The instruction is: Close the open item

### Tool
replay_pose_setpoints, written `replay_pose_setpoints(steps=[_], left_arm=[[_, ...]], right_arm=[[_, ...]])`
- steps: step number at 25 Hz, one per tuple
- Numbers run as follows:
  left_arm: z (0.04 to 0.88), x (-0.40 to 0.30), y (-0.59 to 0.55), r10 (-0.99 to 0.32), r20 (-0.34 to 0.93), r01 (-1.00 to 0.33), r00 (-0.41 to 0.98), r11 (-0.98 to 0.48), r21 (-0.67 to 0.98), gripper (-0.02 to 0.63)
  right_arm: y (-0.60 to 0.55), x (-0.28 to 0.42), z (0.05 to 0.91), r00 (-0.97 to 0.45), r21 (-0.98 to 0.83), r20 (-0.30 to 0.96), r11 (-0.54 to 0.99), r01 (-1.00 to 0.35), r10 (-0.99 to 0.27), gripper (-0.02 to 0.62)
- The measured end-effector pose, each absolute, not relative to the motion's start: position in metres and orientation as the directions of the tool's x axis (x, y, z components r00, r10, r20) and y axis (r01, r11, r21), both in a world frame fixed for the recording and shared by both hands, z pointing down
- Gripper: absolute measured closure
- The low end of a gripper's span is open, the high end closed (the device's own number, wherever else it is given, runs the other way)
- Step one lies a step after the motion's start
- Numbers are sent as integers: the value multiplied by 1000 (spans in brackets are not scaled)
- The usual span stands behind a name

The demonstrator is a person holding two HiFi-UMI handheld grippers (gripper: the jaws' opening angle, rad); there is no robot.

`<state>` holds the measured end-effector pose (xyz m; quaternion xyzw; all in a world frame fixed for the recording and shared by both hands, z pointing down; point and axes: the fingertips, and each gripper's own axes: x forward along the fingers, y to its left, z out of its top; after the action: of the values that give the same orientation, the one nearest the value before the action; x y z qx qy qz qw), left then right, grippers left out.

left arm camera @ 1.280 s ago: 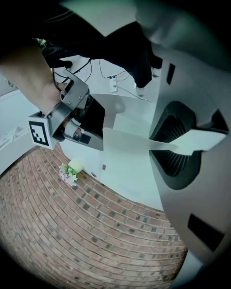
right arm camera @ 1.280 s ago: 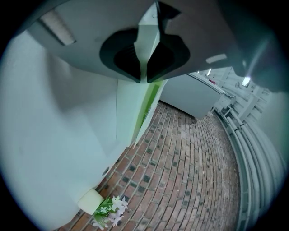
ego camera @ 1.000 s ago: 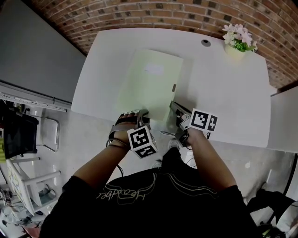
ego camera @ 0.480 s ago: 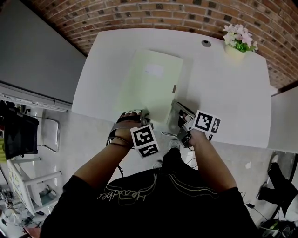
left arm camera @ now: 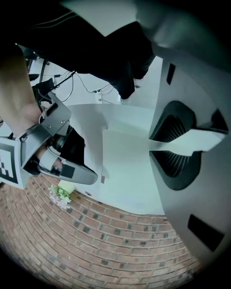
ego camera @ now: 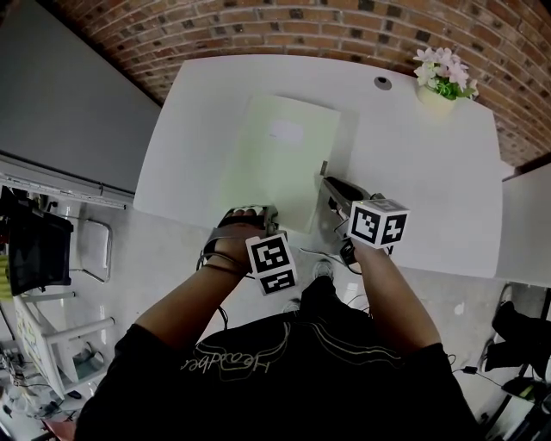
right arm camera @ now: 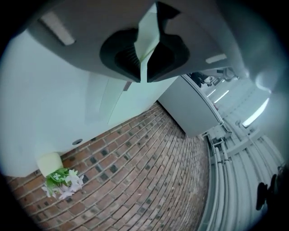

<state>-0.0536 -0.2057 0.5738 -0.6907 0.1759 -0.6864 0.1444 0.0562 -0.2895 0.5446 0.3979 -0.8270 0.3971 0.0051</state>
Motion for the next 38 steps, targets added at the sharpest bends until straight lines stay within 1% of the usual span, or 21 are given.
replay_pose_setpoints(steps=[4, 5, 11, 16, 24, 28, 31, 33, 35, 38], left_arm=[[574, -52, -205, -415, 910, -60, 3, -908, -415, 565], [574, -52, -205, -412, 911, -60, 3, -910, -411, 565], [575, -52, -205, -416, 910, -54, 5, -908, -415, 565], [574, -53, -205, -421, 907, -74, 16, -905, -418, 565], [574, -53, -205, -415, 909, -99, 43, -907, -409, 565], [572, -53, -205, -411, 909, -133, 75, -907, -399, 557], [571, -53, -201, -399, 910, -165, 110, -911, -379, 531], [572, -52, -193, -359, 923, -198, 138, -923, -330, 511], [573, -53, -182, -310, 936, -244, 167, -933, -265, 511], [570, -56, -172, -288, 936, -302, 201, -927, -220, 511]], right_arm=[[-298, 49, 543, -683, -603, 347, 404, -688, -643, 556], [-301, 47, 544, -679, -588, 357, 411, -697, -641, 591], [-318, 37, 548, -669, -495, 407, 465, -734, -622, 591], [-321, 32, 566, -635, -390, 518, 502, -772, -573, 592], [-323, 28, 568, -616, -320, 546, 538, -780, -568, 592], [-323, 29, 568, -610, -312, 549, 538, -783, -571, 592], [-324, 28, 568, -611, -306, 549, 544, -782, -570, 592], [-323, 29, 568, -608, -303, 550, 541, -784, -572, 592], [-323, 31, 568, -599, -300, 550, 532, -792, -582, 592], [-322, 36, 568, -580, -304, 548, 502, -809, -603, 592]])
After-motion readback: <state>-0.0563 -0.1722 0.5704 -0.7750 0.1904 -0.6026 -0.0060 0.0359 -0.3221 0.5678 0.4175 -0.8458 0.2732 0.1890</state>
